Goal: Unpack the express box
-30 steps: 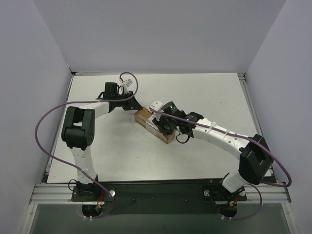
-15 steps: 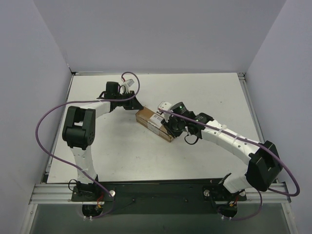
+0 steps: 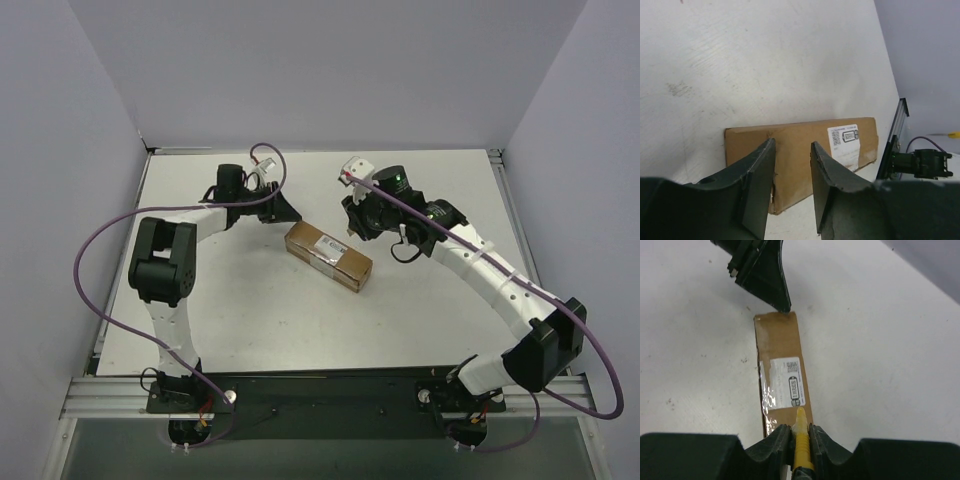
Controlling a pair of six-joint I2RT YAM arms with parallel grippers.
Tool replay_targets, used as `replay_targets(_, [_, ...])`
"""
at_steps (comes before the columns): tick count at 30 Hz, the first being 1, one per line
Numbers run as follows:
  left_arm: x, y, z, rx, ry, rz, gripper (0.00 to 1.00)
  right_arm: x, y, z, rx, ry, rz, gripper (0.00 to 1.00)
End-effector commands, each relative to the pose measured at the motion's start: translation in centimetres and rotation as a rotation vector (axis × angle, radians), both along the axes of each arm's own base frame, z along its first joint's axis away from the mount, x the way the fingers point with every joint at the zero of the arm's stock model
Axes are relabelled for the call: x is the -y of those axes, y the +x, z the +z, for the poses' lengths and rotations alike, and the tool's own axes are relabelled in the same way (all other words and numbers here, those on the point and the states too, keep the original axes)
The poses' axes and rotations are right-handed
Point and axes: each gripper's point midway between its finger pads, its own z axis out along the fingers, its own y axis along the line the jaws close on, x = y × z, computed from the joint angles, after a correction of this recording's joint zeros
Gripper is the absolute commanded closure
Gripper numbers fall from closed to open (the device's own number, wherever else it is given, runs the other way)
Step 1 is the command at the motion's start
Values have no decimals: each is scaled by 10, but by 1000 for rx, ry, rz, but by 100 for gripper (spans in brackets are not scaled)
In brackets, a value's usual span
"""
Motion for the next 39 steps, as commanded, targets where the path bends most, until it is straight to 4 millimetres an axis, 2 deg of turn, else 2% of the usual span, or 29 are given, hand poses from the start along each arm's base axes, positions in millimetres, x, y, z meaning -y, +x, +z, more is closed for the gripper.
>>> replay_targets(1, [-6, 4, 74, 116, -123, -15, 57, 20, 5, 6, 19, -57, -82, 100])
replay_targets(2, [-16, 8, 78, 120, -111, 21, 60, 30, 1, -3, -4, -90, -110, 100])
replay_targets(3, [-35, 16, 74, 110, -91, 76, 62, 46, 2, -5, 12, -134, -161, 100])
replay_targets(5, [-65, 24, 52, 76, 13, 180, 76, 68, -6, -23, -4, -225, -198, 100])
replay_targets(6, [-83, 28, 39, 51, 77, 234, 83, 76, -10, -21, 15, -250, -189, 100])
replay_targets(7, [-98, 23, 21, 39, 185, 249, 95, 84, -14, -25, 17, -279, -196, 100])
replay_targets(8, [-111, 25, 10, 49, 261, 288, 97, 91, -21, -37, -4, -314, -192, 100])
replay_targets(10, [-121, 23, -5, 60, 346, 283, 100, 100, -28, -40, -6, -346, -190, 100])
replay_targets(12, [-119, 23, -15, 44, 361, 270, 100, 104, -34, -51, -28, -360, -180, 100])
replay_targets(15, [-105, 26, -24, 68, 393, 225, 100, 97, -37, -65, -80, -360, -150, 100])
replay_targets(19, [-70, 21, -25, 113, 389, 119, 100, 78, -27, -79, -117, -335, -114, 100])
replay_targets(20, [-61, 17, -26, 117, 382, 90, 100, 74, -26, -81, -123, -328, -100, 100])
replay_targets(24, [-43, 2, -27, 117, 342, 26, 98, 50, -21, -101, -194, -306, -39, 100])
replay_targets(25, [-40, -7, -30, 106, 326, 4, 97, 44, -15, -96, -180, -296, -36, 100])
replay_targets(27, [-37, -15, -25, 126, 315, -26, 97, 38, -7, -99, -188, -299, -44, 100])
replay_targets(28, [-37, -25, -22, 124, 310, -40, 97, 32, 4, -88, -159, -282, -51, 100])
replay_targets(29, [-35, -33, -20, 120, 294, -56, 97, 29, 10, -85, -149, -280, -55, 100])
replay_targets(31, [-33, -46, -8, 142, 272, -83, 97, 22, 23, -86, -144, -284, -61, 100])
replay_targets(32, [-34, -58, -12, 122, 264, -99, 97, 12, 39, -82, -129, -278, -64, 100])
replay_targets(34, [-34, -75, -9, 119, 253, -132, 96, 2, 54, -80, -117, -278, -59, 100])
replay_targets(35, [-34, -81, -2, 158, 254, -155, 96, -9, 71, -61, -71, -246, -61, 100])
replay_targets(36, [-35, -90, -4, 181, 261, -191, 96, -15, 81, -77, -93, -269, -59, 100])
replay_targets(38, [-34, -111, 0, 193, 266, -256, 96, -29, 97, -76, -84, -255, -46, 100])
replay_targets(39, [-34, -129, -4, 193, 276, -329, 96, -41, 114, -76, -70, -243, -43, 100])
